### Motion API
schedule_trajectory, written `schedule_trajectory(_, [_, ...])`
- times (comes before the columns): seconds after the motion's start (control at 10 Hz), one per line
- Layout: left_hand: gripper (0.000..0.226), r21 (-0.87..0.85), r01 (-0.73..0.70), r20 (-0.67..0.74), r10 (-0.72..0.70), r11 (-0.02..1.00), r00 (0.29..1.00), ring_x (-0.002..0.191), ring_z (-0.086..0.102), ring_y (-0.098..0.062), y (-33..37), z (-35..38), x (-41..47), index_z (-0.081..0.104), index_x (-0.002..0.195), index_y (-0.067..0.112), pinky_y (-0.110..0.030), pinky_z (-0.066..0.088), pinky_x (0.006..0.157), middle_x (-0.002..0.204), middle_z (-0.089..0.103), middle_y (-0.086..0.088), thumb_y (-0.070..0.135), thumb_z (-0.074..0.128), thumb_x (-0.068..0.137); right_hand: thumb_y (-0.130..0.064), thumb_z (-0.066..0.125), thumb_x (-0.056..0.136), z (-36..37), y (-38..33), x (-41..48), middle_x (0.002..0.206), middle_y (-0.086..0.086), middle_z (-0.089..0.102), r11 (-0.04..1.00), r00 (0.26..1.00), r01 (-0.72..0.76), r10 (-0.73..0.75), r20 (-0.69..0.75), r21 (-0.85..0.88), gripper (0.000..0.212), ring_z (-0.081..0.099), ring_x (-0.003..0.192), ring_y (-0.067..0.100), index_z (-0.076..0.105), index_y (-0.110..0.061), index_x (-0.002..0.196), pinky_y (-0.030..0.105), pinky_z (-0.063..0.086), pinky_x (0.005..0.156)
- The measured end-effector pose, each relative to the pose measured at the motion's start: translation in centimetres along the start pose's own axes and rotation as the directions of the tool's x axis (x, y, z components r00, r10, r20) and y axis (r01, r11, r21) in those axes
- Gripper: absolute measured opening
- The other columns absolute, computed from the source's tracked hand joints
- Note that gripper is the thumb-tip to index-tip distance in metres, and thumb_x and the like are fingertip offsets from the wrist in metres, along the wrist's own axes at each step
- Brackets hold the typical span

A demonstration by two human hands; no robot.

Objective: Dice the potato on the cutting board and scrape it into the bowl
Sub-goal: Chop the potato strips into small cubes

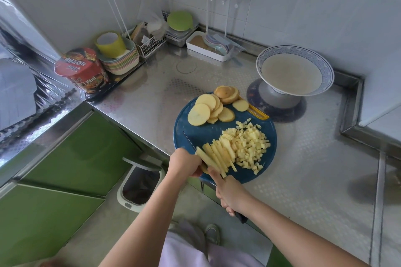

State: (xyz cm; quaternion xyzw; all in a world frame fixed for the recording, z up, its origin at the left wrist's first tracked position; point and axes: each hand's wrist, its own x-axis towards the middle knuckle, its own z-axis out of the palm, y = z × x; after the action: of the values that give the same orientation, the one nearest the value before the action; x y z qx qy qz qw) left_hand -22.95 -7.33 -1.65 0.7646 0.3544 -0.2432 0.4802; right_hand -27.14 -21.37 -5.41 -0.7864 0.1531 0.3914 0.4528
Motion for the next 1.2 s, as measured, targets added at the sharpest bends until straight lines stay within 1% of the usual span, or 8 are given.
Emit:
schedule_trajectory(0.2, [0.02, 0.008, -0.01, 0.014, 0.01, 1.0, 1.0, 0.064, 0.072, -0.024, -0.3, -0.1, 0.5, 0.063, 0.095, -0.006, -0.035, 0.061, 0.07, 0.062, 0.071, -0.011, 0.007, 0.054, 0.084, -0.071, 0.038, 0.093, -0.5, -0.3, 0.0, 0.043, -0.003, 0.038, 0.996, 0.997, -0.037, 0.032, 0.064, 0.079, 0.063, 0.032, 0.033, 0.013, 0.042, -0.016, 0.062, 0.022, 0.028, 0.04])
schedule_trajectory(0.3, [0.018, -0.005, -0.015, 0.023, 0.015, 1.0, 1.0, 0.059, 0.071, -0.024, -0.6, -0.1, 0.4, 0.066, 0.086, -0.008, -0.032, 0.061, 0.062, 0.061, 0.07, -0.013, 0.006, 0.056, 0.084, -0.078, 0.036, 0.087, -1.5, -0.6, -0.6, 0.045, 0.0, 0.028, 0.965, 0.972, -0.126, 0.074, 0.221, 0.232, 0.07, 0.022, 0.036, 0.014, 0.034, -0.016, 0.055, 0.021, 0.022, 0.04])
schedule_trajectory(0.5, [0.018, -0.042, 0.03, 0.037, -0.028, 0.999, 0.999, 0.055, 0.069, -0.024, -0.6, -0.4, 0.5, 0.063, 0.097, -0.01, -0.026, 0.053, 0.043, 0.076, 0.071, -0.02, 0.005, 0.061, 0.087, -0.081, 0.037, 0.085, -2.4, -1.1, -0.6, 0.047, 0.0, 0.025, 0.948, 0.963, -0.125, 0.044, 0.268, 0.292, 0.071, 0.021, 0.039, 0.014, 0.033, -0.017, 0.053, 0.022, 0.022, 0.04])
schedule_trajectory(0.6, [0.016, -0.044, 0.007, 0.021, -0.006, 0.999, 1.0, 0.054, 0.069, -0.023, -0.7, -0.4, 0.4, 0.064, 0.093, -0.009, -0.026, 0.055, 0.047, 0.072, 0.071, -0.017, 0.006, 0.061, 0.087, -0.082, 0.037, 0.083, -2.6, -0.9, -0.6, 0.047, 0.001, 0.027, 0.971, 0.967, -0.084, 0.024, 0.254, 0.226, 0.071, 0.022, 0.039, 0.015, 0.034, -0.017, 0.054, 0.023, 0.023, 0.04])
schedule_trajectory(0.8, [0.016, -0.042, -0.019, -0.012, 0.018, 0.999, 1.0, 0.06, 0.07, -0.022, -0.7, -0.3, 0.6, 0.065, 0.077, -0.002, -0.028, 0.059, 0.057, 0.075, 0.072, -0.016, 0.009, 0.064, 0.089, -0.079, 0.036, 0.085, -3.1, -0.5, -1.4, 0.047, 0.001, 0.027, 0.965, 0.97, -0.016, -0.048, 0.237, 0.263, 0.07, 0.023, 0.039, 0.014, 0.035, -0.017, 0.053, 0.023, 0.024, 0.04])
schedule_trajectory(0.9, [0.02, -0.051, -0.007, -0.02, 0.006, 0.999, 1.0, 0.062, 0.07, -0.025, -0.7, -0.3, 0.7, 0.064, 0.071, -0.003, -0.033, 0.061, 0.065, 0.074, 0.072, -0.017, 0.006, 0.061, 0.089, -0.08, 0.037, 0.083, -3.3, -0.6, -1.9, 0.047, 0.002, 0.028, 0.971, 0.967, -0.002, -0.059, 0.249, 0.241, 0.07, 0.024, 0.038, 0.015, 0.036, -0.017, 0.053, 0.022, 0.025, 0.039])
schedule_trajectory(1.0, [0.019, -0.05, -0.003, -0.025, 0.002, 0.999, 1.0, 0.057, 0.066, -0.024, -0.5, -0.3, 0.7, 0.064, 0.073, -0.005, -0.036, 0.06, 0.068, 0.076, 0.071, -0.02, 0.003, 0.059, 0.089, -0.083, 0.037, 0.079, -3.3, -0.5, -2.0, 0.047, 0.002, 0.029, 0.979, 0.965, 0.011, -0.064, 0.255, 0.205, 0.071, 0.025, 0.037, 0.015, 0.036, -0.017, 0.053, 0.022, 0.026, 0.039])
schedule_trajectory(1.2, [0.025, -0.027, -0.026, -0.046, 0.024, 0.999, 0.999, 0.063, 0.068, -0.029, -0.4, -0.1, 0.7, 0.063, 0.064, -0.003, -0.04, 0.06, 0.072, 0.076, 0.071, -0.022, 0.001, 0.058, 0.088, -0.081, 0.036, 0.083, -2.9, 0.0, -1.9, 0.046, 0.001, 0.029, 0.98, 0.962, -0.004, -0.051, 0.267, 0.2, 0.071, 0.024, 0.036, 0.014, 0.035, -0.017, 0.053, 0.022, 0.025, 0.039])
